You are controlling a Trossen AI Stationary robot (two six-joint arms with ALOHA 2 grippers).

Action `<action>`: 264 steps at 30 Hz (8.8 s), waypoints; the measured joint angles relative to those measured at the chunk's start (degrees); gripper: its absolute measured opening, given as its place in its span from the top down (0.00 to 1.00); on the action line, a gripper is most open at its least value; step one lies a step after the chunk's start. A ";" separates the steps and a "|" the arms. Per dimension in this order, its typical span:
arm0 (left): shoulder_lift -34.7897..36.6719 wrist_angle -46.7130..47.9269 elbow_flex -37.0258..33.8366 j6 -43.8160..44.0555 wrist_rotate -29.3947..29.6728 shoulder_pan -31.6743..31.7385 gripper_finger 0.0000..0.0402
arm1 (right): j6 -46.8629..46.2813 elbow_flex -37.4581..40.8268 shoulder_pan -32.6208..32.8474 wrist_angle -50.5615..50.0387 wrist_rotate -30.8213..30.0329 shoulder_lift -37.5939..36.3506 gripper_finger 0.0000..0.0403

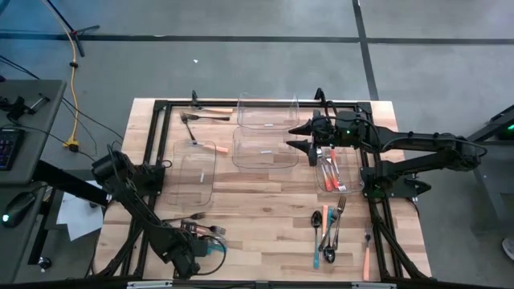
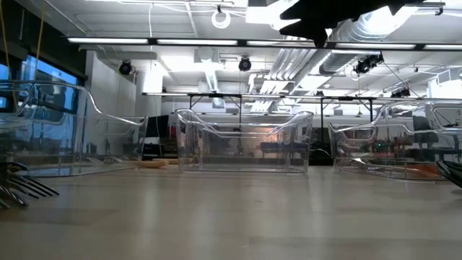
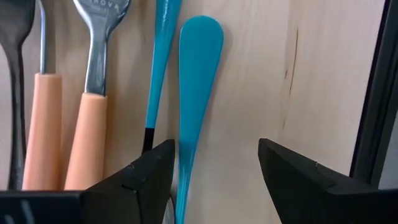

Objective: Sort silverware by color (type)
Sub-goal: Put the blue spoon into the middle transparent bin

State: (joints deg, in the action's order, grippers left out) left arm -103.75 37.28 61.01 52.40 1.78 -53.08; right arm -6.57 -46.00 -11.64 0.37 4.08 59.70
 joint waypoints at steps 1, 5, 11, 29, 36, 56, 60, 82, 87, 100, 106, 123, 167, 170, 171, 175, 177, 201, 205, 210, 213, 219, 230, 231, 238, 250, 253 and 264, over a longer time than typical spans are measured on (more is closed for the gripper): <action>-0.22 -0.16 0.06 0.00 0.00 0.00 0.45 | 0.00 0.00 0.00 -0.01 0.00 0.00 0.54; -0.61 -0.52 0.11 0.02 0.07 0.00 0.47 | 0.00 0.00 0.00 -0.20 0.00 0.00 0.54; -0.68 0.66 0.11 1.04 0.48 0.63 0.66 | -0.02 0.00 0.00 -0.19 0.00 0.00 0.54; 2.59 -1.42 -0.02 -0.72 0.26 1.05 1.00 | -0.02 0.00 0.00 -1.29 0.00 0.00 0.54; 7.65 -1.01 -0.02 -4.65 0.88 1.51 1.00 | -0.02 0.00 0.00 -1.30 0.00 0.00 0.54; 21.79 5.41 0.00 -16.20 5.05 12.15 1.00 | -0.02 0.00 0.00 -1.45 0.00 0.00 0.54; 22.52 5.38 0.00 -19.01 5.05 14.40 1.00 | -0.02 0.00 0.00 -1.45 0.00 0.00 0.54; 24.19 1.61 0.13 -29.97 0.76 26.80 1.00 | 0.15 0.00 0.02 -1.49 0.00 0.00 0.54; 24.33 1.83 0.13 -26.90 0.86 23.99 1.00 | 0.15 0.00 0.01 -1.75 0.00 0.00 0.54; 21.79 -8.17 0.13 2.13 1.91 13.44 0.95 | -0.88 0.00 0.00 -4.89 0.01 0.02 0.54; 15.36 -19.70 2.31 16.90 2.58 11.66 0.76 | 1.13 0.00 0.00 -6.71 0.02 0.02 0.54; -12.84 8.34 31.82 41.29 1.92 10.54 0.58 | 3.89 0.00 0.02 -13.44 0.00 0.01 0.54; -8.33 9.43 31.93 33.78 4.20 10.14 0.99 | 3.40 0.00 0.02 -15.66 0.84 0.02 0.54; -2.33 11.47 31.95 29.89 10.40 12.57 1.00 | 5.77 0.00 0.01 -15.77 3.02 0.02 0.54; -0.36 12.17 31.95 27.87 13.34 13.69 1.00 | 7.16 0.00 0.01 -15.86 3.96 0.02 0.54; 6.56 13.78 31.91 14.91 26.59 19.50 1.00 | 11.69 0.00 0.02 -15.85 6.71 0.02 0.54; 9.93 12.49 30.50 6.66 30.27 23.17 1.00 | 12.00 0.00 0.02 -15.86 6.83 0.02 0.54; 45.74 -55.47 -27.86 -33.38 21.57 43.61 1.00 | -4.44 0.00 0.07 1.65 9.02 0.00 0.54; 48.51 -59.01 -29.88 -37.28 15.51 47.92 1.00 | -7.89 0.00 0.07 6.42 3.74 0.00 0.54; 49.47 -60.51 -30.12 -40.08 4.59 52.95 1.00 | -11.02 -0.02 0.04 7.76 -0.32 0.00 0.54; 49.31 -61.29 -30.12 -40.16 1.16 55.56 1.00 | -11.43 -0.02 0.07 7.69 -0.11 0.00 0.54; 48.36 -63.61 -30.12 -40.63 -0.23 59.18 1.00 | -9.63 -0.01 0.17 7.58 0.87 0.00 0.54; 48.26 -64.60 -30.12 -40.06 0.28 60.08 1.00 | -6.78 0.00 0.17 7.60 3.04 0.00 0.54; 48.26 -64.61 -30.12 -40.05 0.39 60.08 1.00 | -7.61 -0.02 0.17 7.60 3.04 0.00 0.54; 48.26 -64.59 -30.12 -39.21 0.32 60.08 1.00 | -8.87 -0.02 0.17 7.69 3.03 0.02 0.54; 47.48 -64.67 -30.03 -39.04 0.81 60.91 1.00 | -9.01 -0.02 0.17 13.86 1.57 1.38 0.54; 45.18 -64.68 -29.26 -39.04 1.04 61.92 1.00 | -9.29 -0.02 0.17 17.56 1.29 3.93 0.54; 29.52 -66.53 -19.45 -41.62 0.02 64.00 1.00 | -10.54 -0.02 0.17 34.30 -1.62 17.21 0.54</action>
State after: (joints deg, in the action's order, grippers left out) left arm -74.22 -29.26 41.56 10.78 1.81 10.92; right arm -17.10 -46.02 -11.46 34.67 2.46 76.92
